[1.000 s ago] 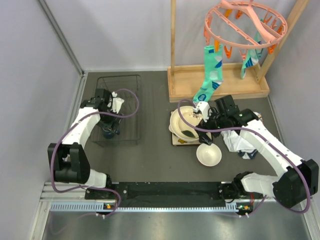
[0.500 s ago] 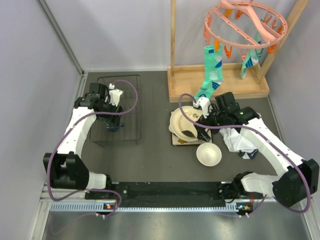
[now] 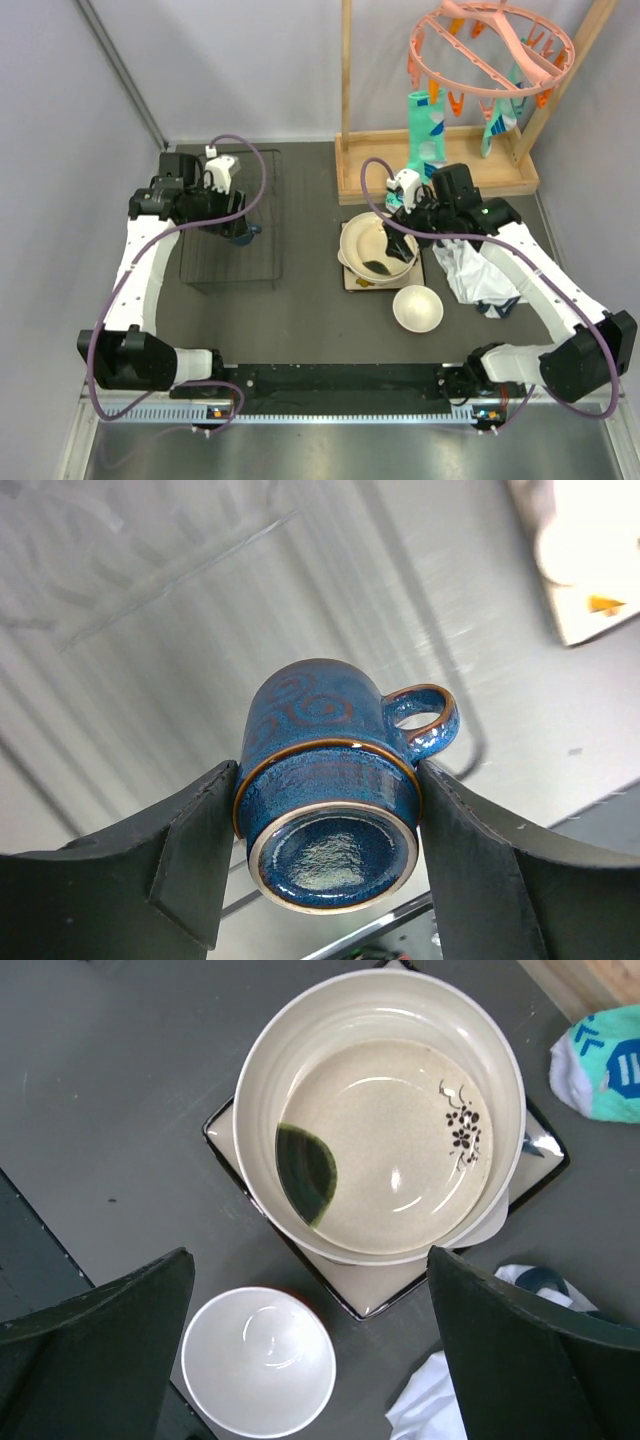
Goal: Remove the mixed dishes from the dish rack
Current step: Pick up the cup from the dish rack.
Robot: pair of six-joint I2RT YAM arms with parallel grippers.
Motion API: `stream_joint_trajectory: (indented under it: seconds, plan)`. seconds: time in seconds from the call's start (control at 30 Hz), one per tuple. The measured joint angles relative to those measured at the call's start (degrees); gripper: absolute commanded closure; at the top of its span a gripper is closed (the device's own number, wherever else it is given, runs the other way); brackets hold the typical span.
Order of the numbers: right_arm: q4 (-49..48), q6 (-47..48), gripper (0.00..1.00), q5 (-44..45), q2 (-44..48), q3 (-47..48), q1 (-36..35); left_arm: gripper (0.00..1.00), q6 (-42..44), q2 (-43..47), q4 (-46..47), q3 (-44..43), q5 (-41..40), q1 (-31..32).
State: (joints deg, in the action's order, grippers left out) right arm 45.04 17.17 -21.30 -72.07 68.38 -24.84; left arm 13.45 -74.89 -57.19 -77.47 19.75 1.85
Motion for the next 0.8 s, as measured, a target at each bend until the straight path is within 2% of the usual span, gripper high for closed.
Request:
stream_joint_trajectory:
  seconds: [0.23,0.43,0.63,0.8]
  plan:
    - [-1.7,-1.9,0.01,-0.7,-1.7,3.6,0.0,1.0,-6.5,0.9,1.5,-1.7,14.4,0.0]
    - [-7.9,-5.1,0.04,-5.5,-1.7,3.8,2.6,1.0,-15.8,0.8,8.8,-1.6,28.1,0.0]
    - [-13.3,-9.6,0.05,-11.6,-4.0,6.8,7.0,1.0,-31.3,0.4,28.1,2.8,40.2,0.0]
    - [-16.2,-12.6,0.05,-16.1,-6.4,10.9,7.0,1.0,-49.1,-0.8,50.4,9.6,45.6,0.0]
